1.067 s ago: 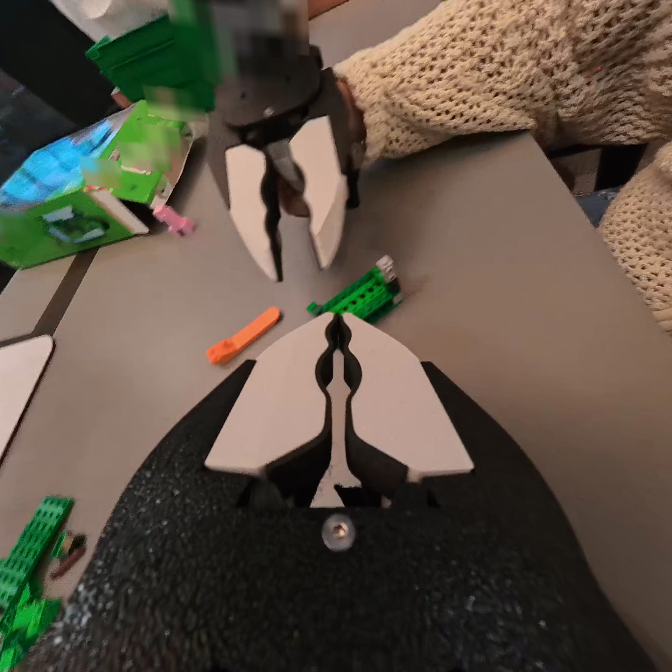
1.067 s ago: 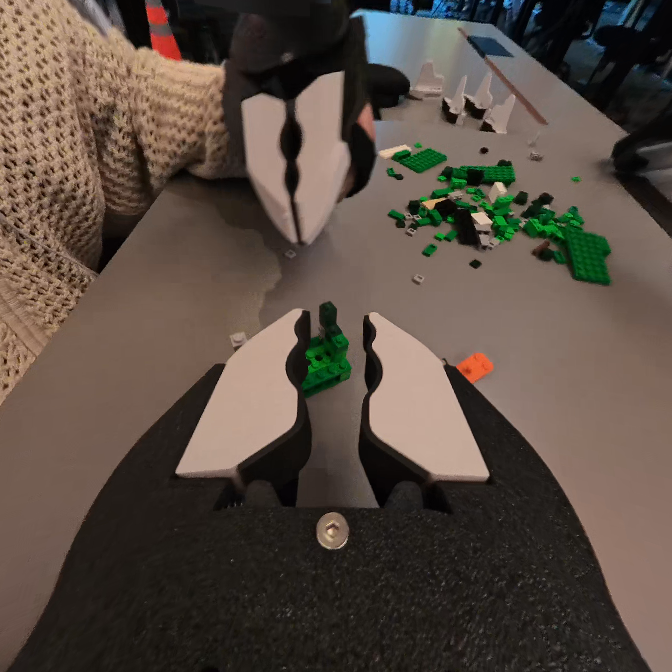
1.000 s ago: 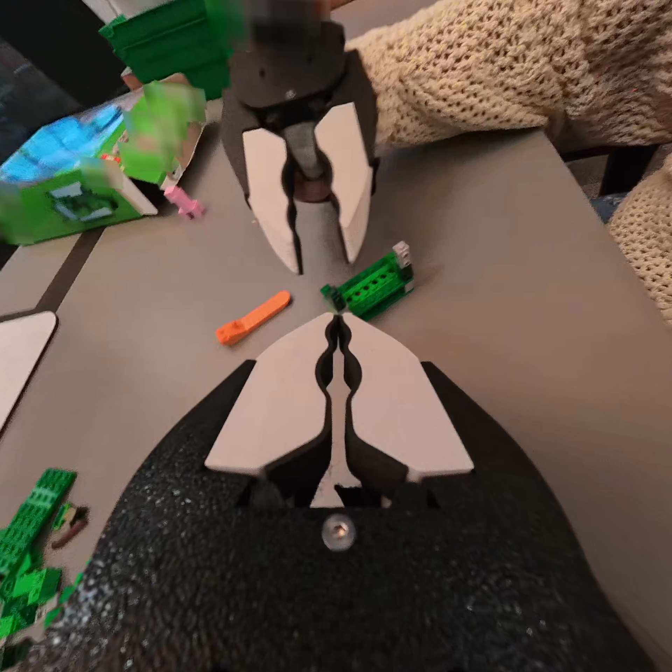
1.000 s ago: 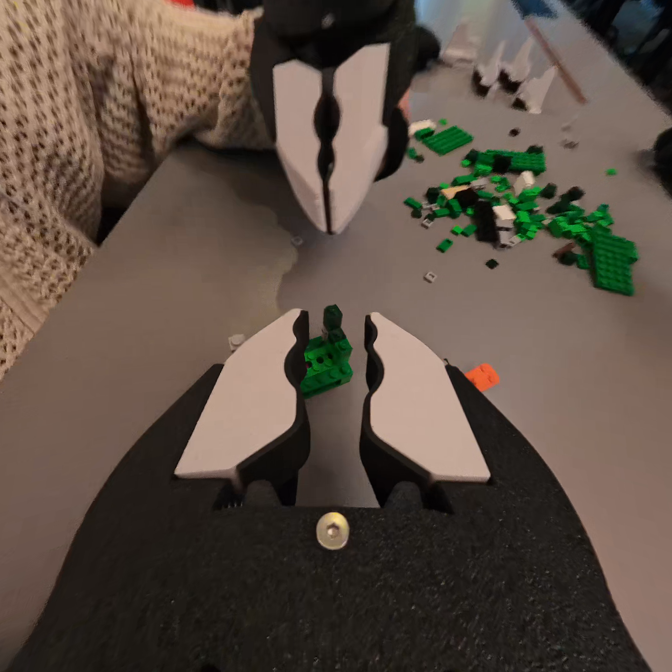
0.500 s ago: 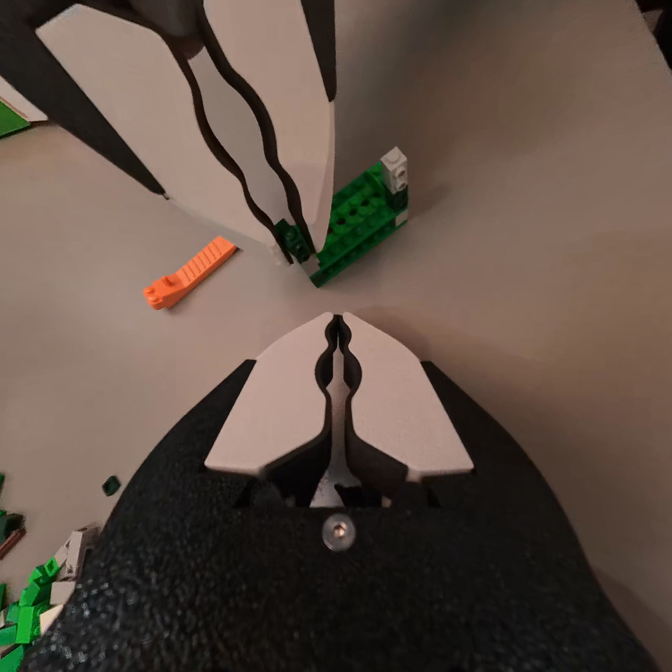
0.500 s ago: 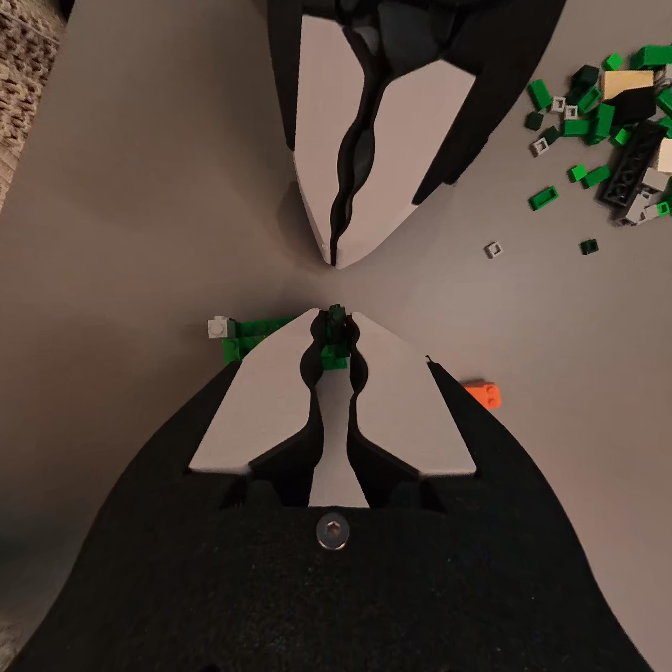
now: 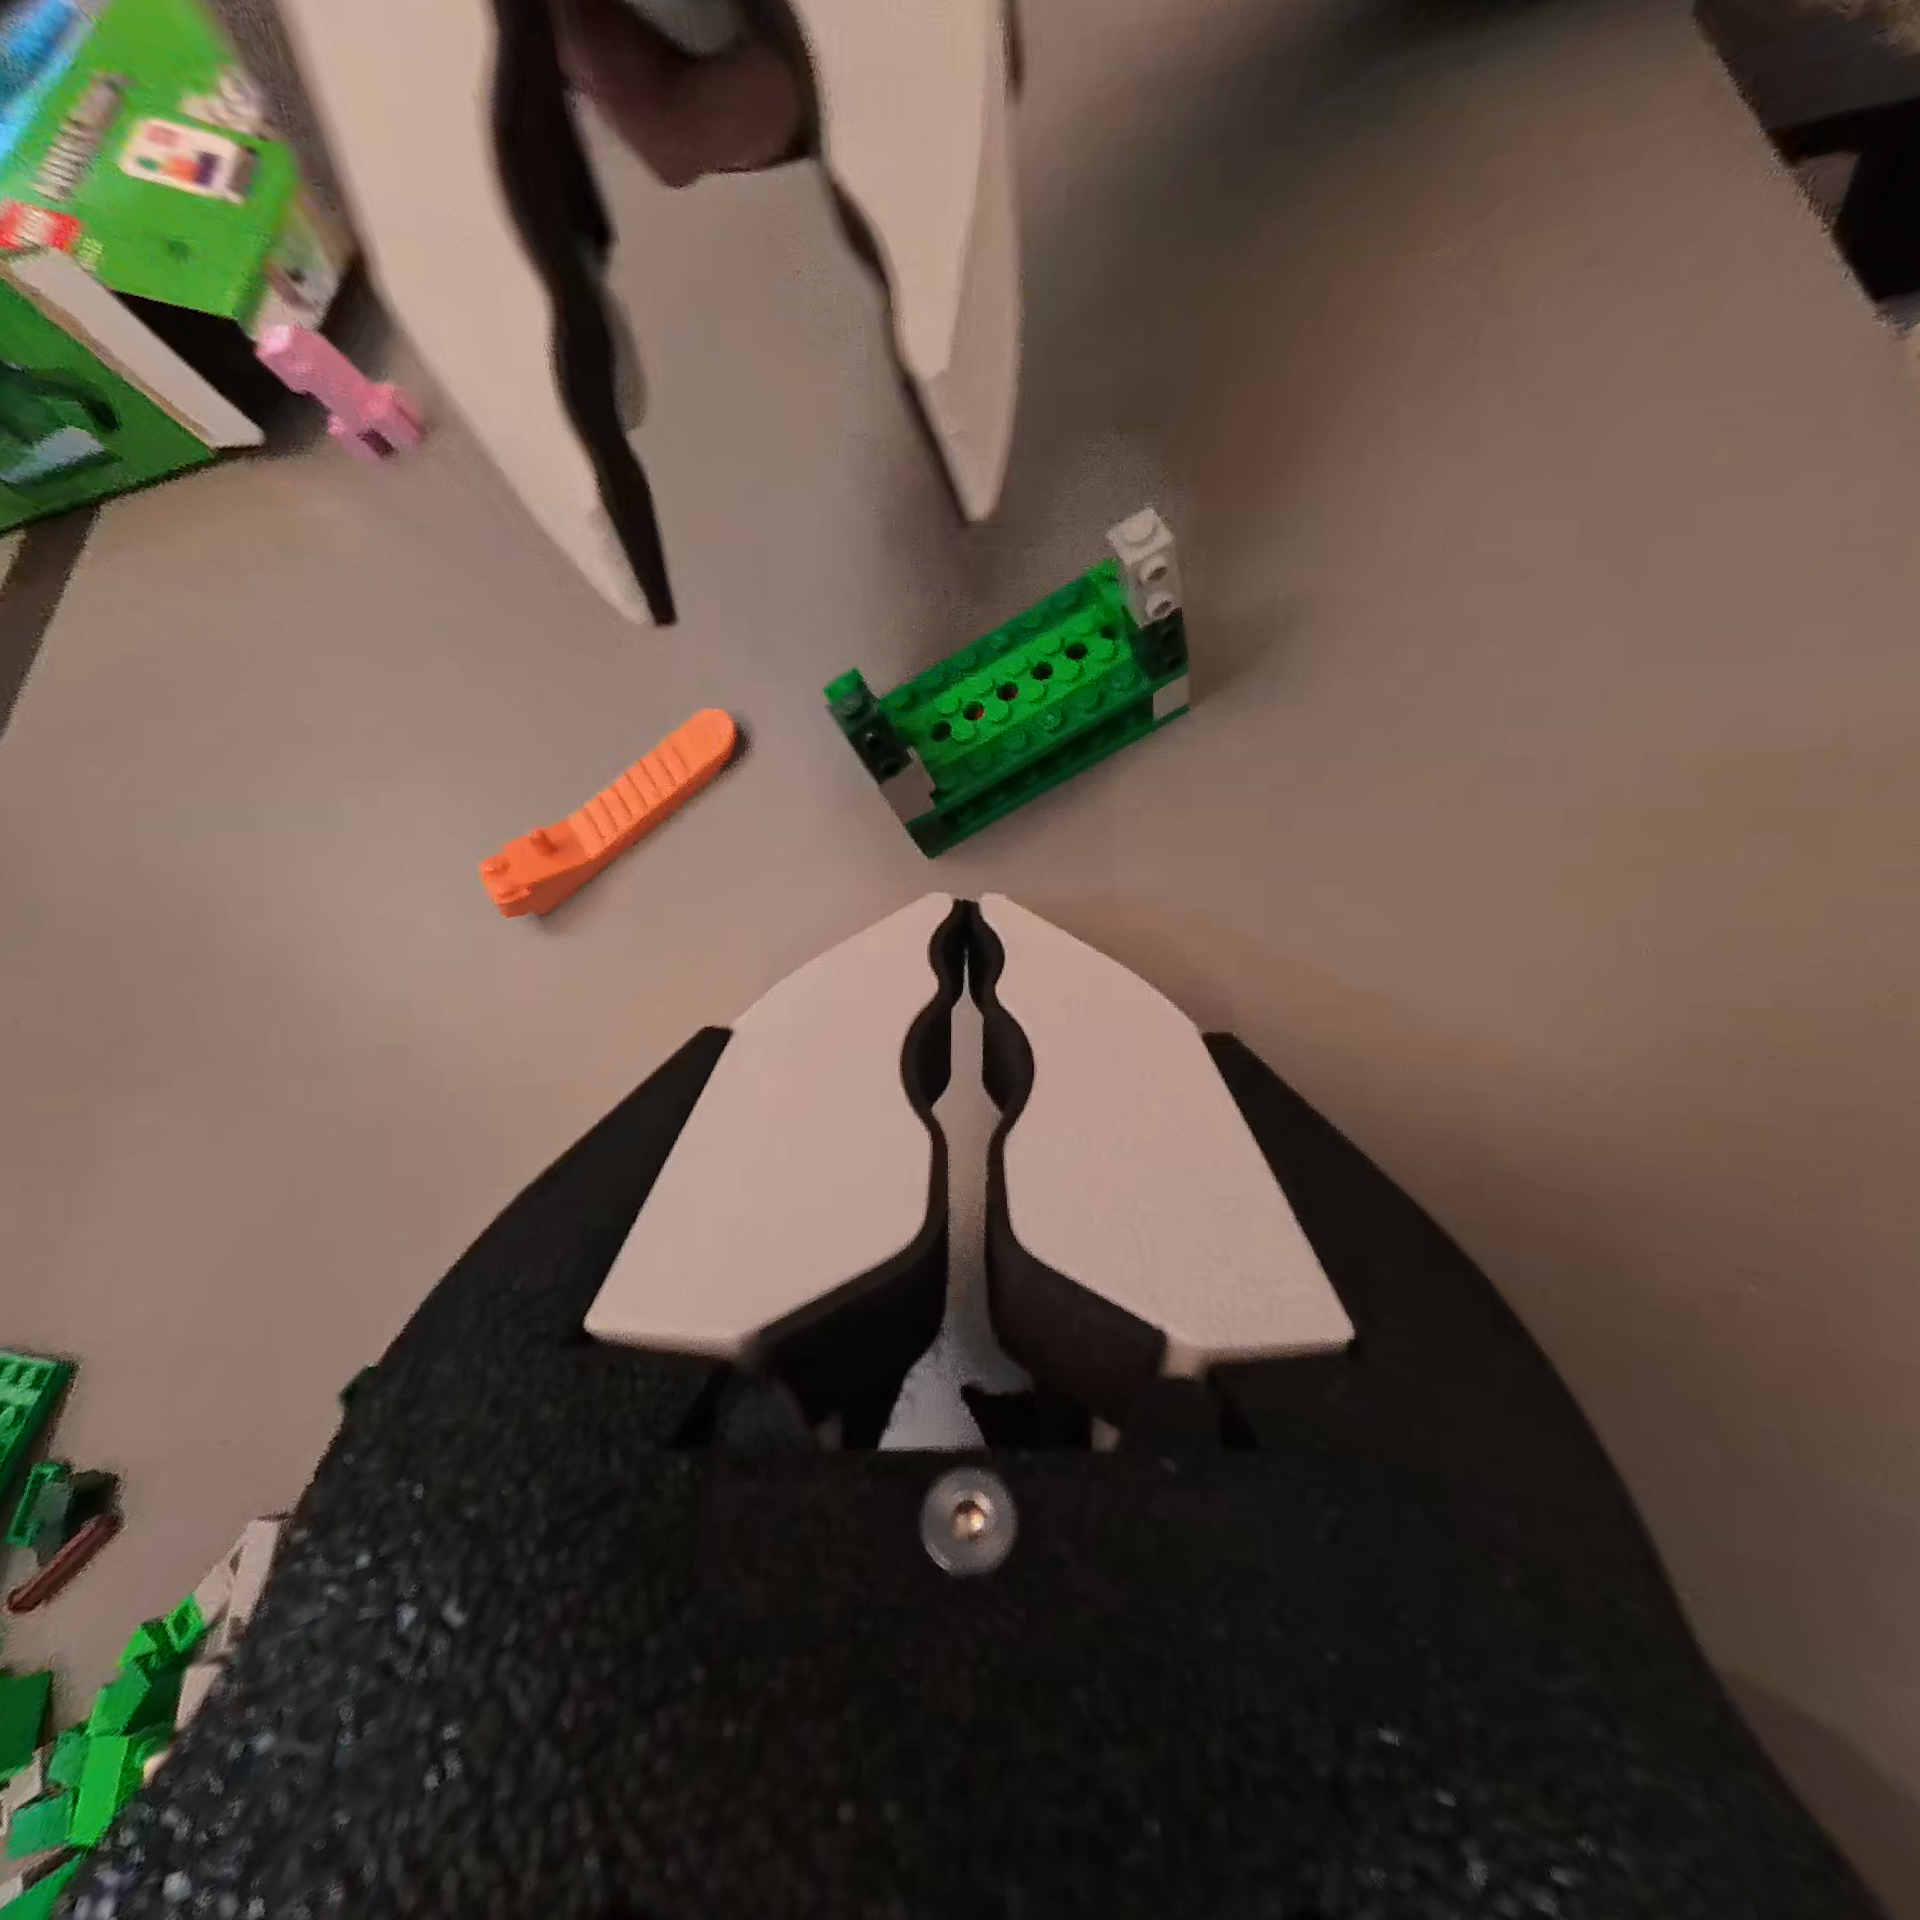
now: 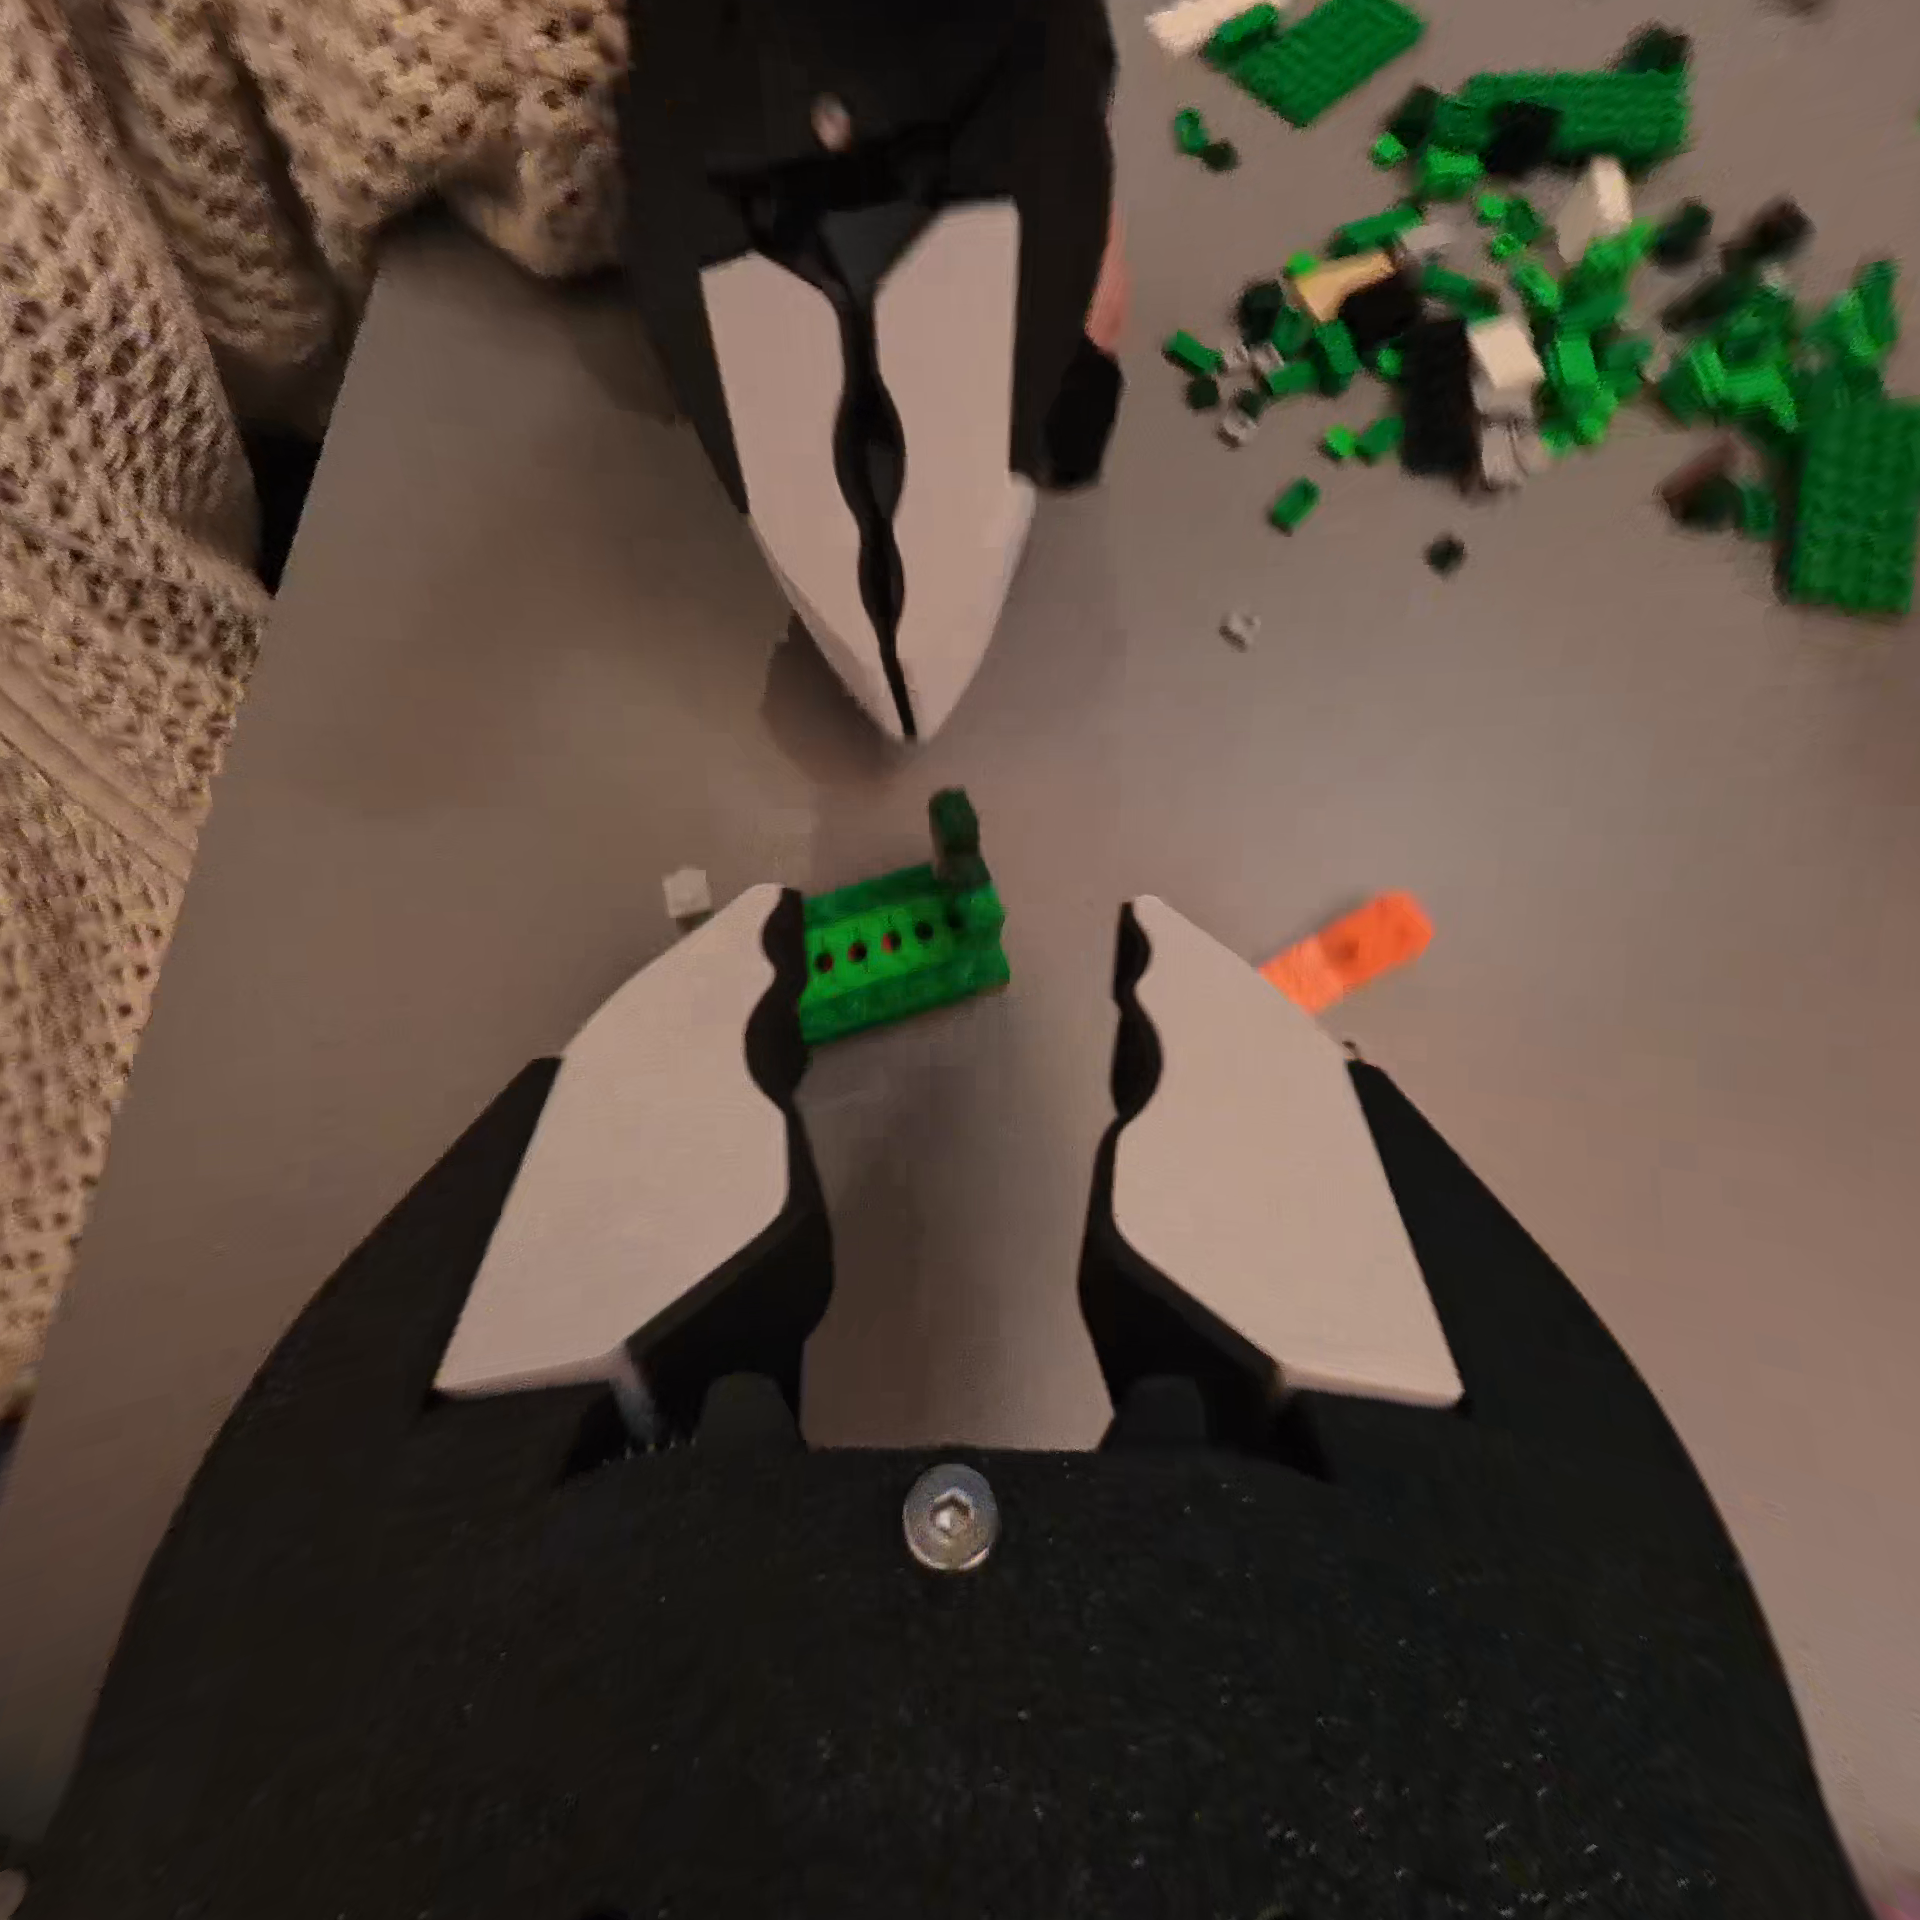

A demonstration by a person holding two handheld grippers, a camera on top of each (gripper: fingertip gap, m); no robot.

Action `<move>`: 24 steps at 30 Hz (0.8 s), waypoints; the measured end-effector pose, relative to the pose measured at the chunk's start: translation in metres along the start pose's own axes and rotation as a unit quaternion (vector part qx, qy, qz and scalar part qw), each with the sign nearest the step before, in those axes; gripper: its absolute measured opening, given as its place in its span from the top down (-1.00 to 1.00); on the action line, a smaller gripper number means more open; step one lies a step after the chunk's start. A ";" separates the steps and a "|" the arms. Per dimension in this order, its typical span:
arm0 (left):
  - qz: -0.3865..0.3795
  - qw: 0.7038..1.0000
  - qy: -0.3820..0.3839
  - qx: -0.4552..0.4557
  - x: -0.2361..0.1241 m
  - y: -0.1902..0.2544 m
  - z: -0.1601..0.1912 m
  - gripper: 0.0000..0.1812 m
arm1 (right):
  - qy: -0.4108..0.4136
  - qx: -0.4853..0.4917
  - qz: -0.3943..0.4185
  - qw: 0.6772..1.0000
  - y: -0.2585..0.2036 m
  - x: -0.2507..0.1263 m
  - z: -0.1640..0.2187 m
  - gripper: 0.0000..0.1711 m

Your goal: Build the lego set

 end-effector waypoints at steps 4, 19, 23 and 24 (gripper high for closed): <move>-0.046 0.999 0.001 -0.006 -0.005 -0.011 0.000 1.00 | 0.028 0.147 0.094 0.984 -0.028 0.000 0.029 0.06; -0.126 0.991 0.032 0.027 -0.013 -0.022 -0.005 1.00 | -0.009 0.275 0.317 0.908 -0.062 0.047 0.029 0.41; -0.122 0.987 0.062 0.081 -0.016 -0.017 -0.006 1.00 | -0.014 0.263 0.307 0.915 -0.052 0.041 0.034 0.52; -0.120 0.985 0.069 0.100 -0.016 -0.014 -0.006 1.00 | -0.010 0.262 0.298 0.918 -0.050 0.039 0.036 0.52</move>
Point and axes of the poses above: each gripper's, where its closed fingertips meet, x out along the fingers, z out of its underside, y = z × x across the jaws, the point moved 5 cm from there along -x, back along the fingers, and after that the axes turned 1 degree about -z, right-handed, at the moved point
